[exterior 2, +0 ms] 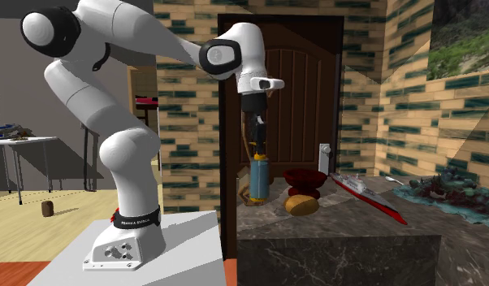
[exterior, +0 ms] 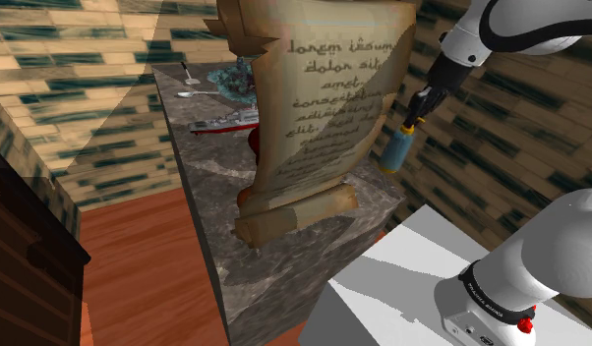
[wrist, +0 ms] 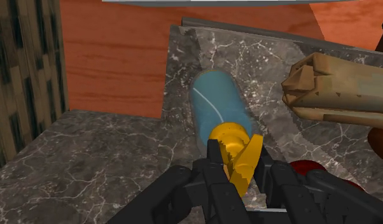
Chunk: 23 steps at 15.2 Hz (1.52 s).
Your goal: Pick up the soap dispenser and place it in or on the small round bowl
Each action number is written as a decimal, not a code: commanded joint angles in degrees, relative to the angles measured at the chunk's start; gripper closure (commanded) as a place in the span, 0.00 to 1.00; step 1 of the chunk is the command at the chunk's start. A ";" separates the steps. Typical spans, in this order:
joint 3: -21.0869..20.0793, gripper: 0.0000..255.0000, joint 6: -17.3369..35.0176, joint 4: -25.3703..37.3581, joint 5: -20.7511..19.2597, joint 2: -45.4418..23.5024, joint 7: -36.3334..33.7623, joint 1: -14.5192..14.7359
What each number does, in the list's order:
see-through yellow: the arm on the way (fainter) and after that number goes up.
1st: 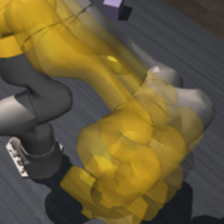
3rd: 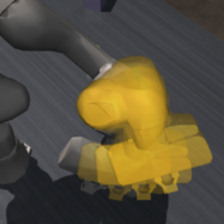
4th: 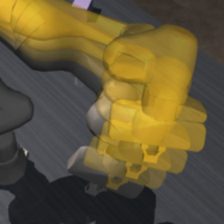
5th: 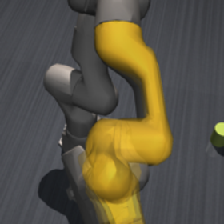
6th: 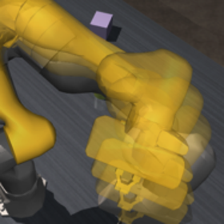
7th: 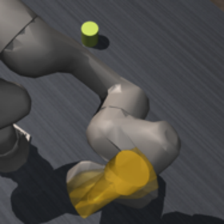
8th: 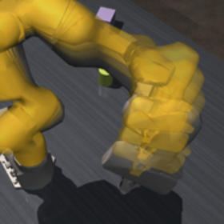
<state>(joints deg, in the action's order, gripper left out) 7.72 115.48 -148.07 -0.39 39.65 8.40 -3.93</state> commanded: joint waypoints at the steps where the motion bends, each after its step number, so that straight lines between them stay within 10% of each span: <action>1: -0.10 1.00 -1.51 1.34 0.04 0.15 -0.11 0.04; 15: -0.66 1.00 -11.80 11.65 0.34 0.15 -0.70 0.30; 23: -6.62 1.00 -10.82 24.22 3.47 -13.09 -8.12 3.63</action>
<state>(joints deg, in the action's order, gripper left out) 1.95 104.35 -125.49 2.73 28.43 1.40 -0.73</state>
